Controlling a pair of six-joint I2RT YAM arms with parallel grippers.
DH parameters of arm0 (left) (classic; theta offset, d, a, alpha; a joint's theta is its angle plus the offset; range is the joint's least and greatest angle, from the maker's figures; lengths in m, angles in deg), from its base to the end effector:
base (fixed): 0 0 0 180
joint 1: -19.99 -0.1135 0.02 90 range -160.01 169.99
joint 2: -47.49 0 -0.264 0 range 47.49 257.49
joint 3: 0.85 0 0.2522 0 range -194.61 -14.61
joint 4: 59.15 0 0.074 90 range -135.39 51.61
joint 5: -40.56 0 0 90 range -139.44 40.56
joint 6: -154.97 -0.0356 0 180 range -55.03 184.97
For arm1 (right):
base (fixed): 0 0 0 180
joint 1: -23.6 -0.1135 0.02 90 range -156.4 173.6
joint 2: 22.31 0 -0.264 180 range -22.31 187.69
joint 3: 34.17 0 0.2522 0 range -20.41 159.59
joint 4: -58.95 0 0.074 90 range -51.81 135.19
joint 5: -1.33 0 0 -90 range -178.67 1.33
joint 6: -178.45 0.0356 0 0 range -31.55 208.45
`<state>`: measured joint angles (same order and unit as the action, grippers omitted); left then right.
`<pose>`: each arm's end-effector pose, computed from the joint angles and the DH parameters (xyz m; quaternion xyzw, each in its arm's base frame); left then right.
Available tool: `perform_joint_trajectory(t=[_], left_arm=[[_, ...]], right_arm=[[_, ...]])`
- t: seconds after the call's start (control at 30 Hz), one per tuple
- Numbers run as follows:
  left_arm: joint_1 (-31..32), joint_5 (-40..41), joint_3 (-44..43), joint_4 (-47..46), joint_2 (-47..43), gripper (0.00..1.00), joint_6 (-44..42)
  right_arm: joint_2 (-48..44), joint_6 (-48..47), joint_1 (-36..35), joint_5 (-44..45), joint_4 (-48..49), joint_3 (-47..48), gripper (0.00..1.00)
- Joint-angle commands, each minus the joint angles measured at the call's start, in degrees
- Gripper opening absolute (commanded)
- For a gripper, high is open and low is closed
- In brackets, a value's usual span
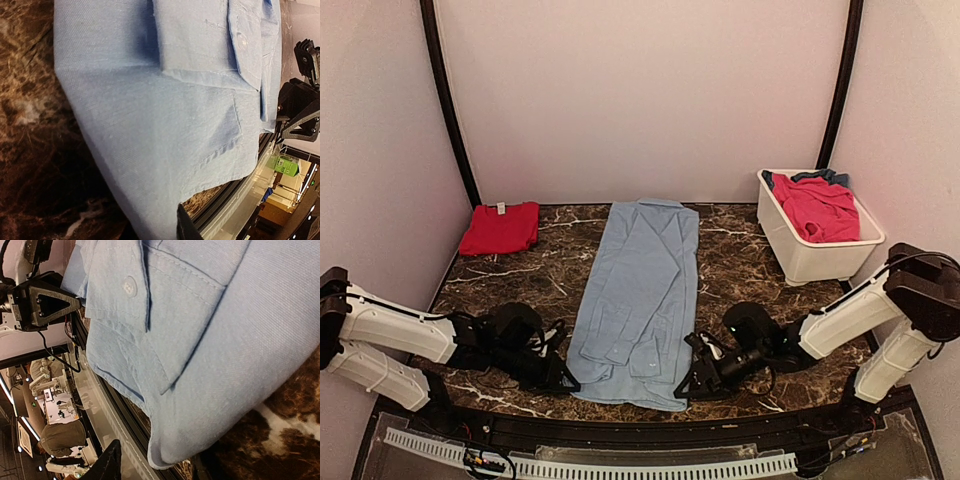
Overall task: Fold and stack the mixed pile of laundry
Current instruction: Pick up the rectangle-folded shirt from the center of the board.
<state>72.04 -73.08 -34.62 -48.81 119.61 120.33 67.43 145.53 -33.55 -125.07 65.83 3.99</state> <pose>0.1161 -0.1721 0.1282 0.0458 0.9176 -0.3917 0.0499 0.1170 0.2202 0.1077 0.1208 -0.8766 -0.4637 0.0434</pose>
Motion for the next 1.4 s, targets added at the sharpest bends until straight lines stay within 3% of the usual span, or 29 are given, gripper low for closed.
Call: perform_joint_trajectory(t=[0.0, 0.1, 0.2, 0.33, 0.4, 0.73, 0.87, 0.9, 1.03, 1.37], left_arm=[[0.66, -0.69, 1.25, 0.11, 0.09, 0.21, 0.2], [0.48, -0.16, 0.54, 4.17, -3.27, 0.38, -0.85], [-0.4, -1.79, 1.04, 3.84, -9.46, 0.55, 0.73], [-3.97, -2.3, 0.73, 7.02, -12.46, 0.59, 0.76], [-6.96, -3.0, 0.94, 7.29, -11.69, 0.56, -0.04], [-8.55, -5.99, -2.32, 3.79, 2.13, 0.47, -3.42], [-8.23, -8.81, -0.55, -1.13, 2.71, 0.3, -2.12], [-7.54, -9.28, -0.24, -2.16, 2.11, 0.21, -1.89], [-3.16, -10.04, 1.05, -0.7, -2.19, 0.03, -0.22], [-1.91, -7.76, 6.25, 6.22, -19.13, 0.0, 4.41]], right_arm=[[4.69, 0.51, -0.86, 3.02, -5.78, -0.02, 0.44], [4.98, 0.51, -0.93, 2.99, -5.91, 0.63, 0.38], [4.39, 0.58, -0.9, 3.13, -7.05, 0.73, 0.25], [3.66, 0.58, -0.91, 3.44, -8.1, 0.69, 0.06], [3.38, 0.7, -0.94, 3.57, -8.48, 0.73, 0.0], [-0.3, 0.46, -0.93, 5.7, -12.2, 0.85, 0.0], [-2.18, 0.9, -0.94, 5.82, -13.09, -0.18, 0.0], [-2.83, 1.08, -0.94, 5.75, -13.27, -0.65, 0.0], [-7.01, 1.04, -1.06, 4.96, -13.63, -2.61, 0.0], [-22.87, -0.3, -2.13, 8.68, -21.6, -4.01, 0.0]])
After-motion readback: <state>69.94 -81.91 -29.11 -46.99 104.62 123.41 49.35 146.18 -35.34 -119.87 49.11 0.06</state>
